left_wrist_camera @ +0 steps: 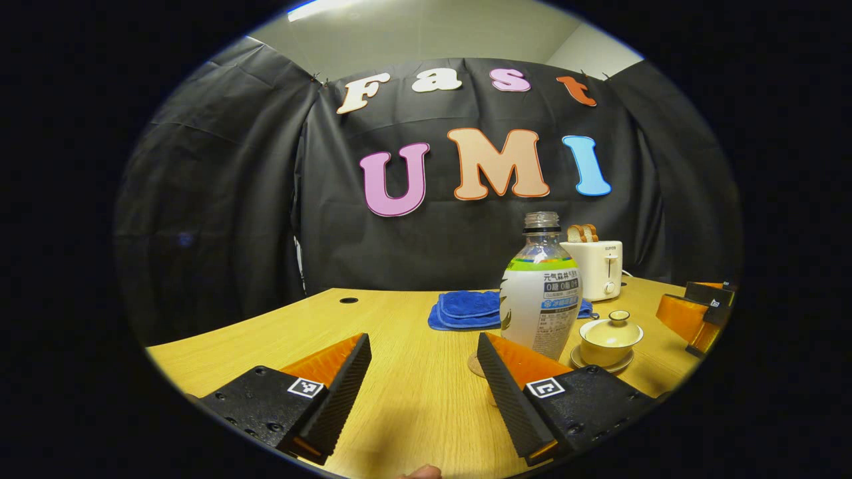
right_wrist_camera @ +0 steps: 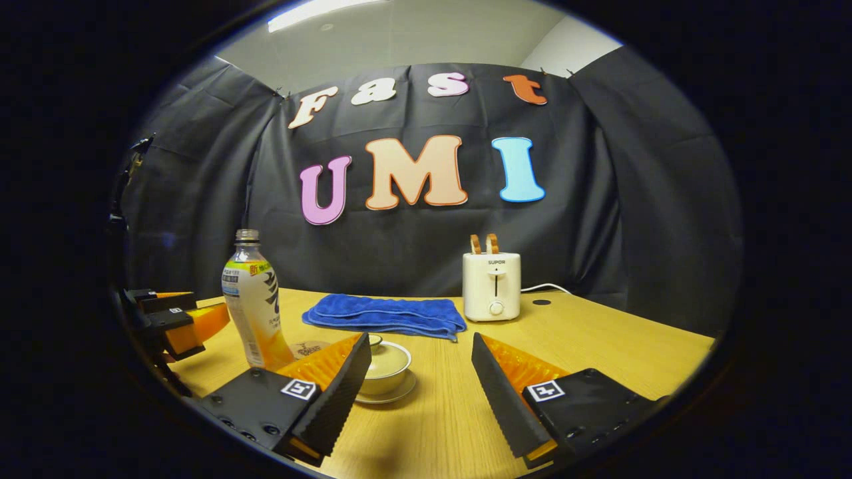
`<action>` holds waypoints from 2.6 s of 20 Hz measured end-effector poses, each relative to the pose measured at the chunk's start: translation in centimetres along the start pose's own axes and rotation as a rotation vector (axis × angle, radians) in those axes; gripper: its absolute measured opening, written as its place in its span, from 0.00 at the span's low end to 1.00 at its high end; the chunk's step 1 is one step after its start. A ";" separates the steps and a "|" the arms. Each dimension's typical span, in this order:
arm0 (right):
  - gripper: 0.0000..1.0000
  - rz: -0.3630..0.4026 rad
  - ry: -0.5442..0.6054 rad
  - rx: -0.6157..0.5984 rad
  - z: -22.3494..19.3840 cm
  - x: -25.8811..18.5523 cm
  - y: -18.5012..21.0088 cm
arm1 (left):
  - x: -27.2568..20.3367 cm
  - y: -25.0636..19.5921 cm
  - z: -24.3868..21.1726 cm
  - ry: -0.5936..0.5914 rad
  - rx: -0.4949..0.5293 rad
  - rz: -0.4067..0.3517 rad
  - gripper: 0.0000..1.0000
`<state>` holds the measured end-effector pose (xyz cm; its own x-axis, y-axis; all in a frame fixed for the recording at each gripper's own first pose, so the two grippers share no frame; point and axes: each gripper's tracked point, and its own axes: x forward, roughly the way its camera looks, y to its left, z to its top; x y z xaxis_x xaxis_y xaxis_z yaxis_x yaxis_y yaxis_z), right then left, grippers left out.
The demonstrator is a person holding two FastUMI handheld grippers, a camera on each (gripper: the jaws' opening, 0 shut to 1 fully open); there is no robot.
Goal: Open the teacup lid with one hand, grasp the water bottle and pour water into the teacup with the other hand; after pouring, place the water bottle on the coaster and then close the teacup lid.
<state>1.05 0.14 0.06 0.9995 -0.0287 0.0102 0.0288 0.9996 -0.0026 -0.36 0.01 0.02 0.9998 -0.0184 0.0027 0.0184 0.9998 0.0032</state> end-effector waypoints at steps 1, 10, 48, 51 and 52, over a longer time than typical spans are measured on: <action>0.98 0.017 0.000 -0.003 0.3 0.2 0.5 | -0.1 0.0 0.0 0.001 -0.001 0.000 0.94; 0.94 0.136 0.071 -0.062 1.3 4.8 4.7 | -0.1 0.0 0.0 0.002 -0.003 0.000 0.94; 0.27 0.176 0.162 -0.047 0.3 5.4 6.1 | -0.1 0.1 -0.1 0.007 0.004 0.017 0.95; 0.28 0.180 0.131 -0.046 1.6 4.1 5.6 | 0.0 0.1 0.0 0.005 0.004 0.020 0.94; 0.28 0.181 0.127 -0.040 1.8 3.8 5.4 | 0.0 0.0 0.0 0.003 0.003 0.020 0.94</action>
<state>4.95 5.48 1.91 0.9815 0.1489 -0.1203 -0.1538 0.9876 -0.0329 -0.40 0.06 0.02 1.0000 0.0019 0.0002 -0.0019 1.0000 0.0066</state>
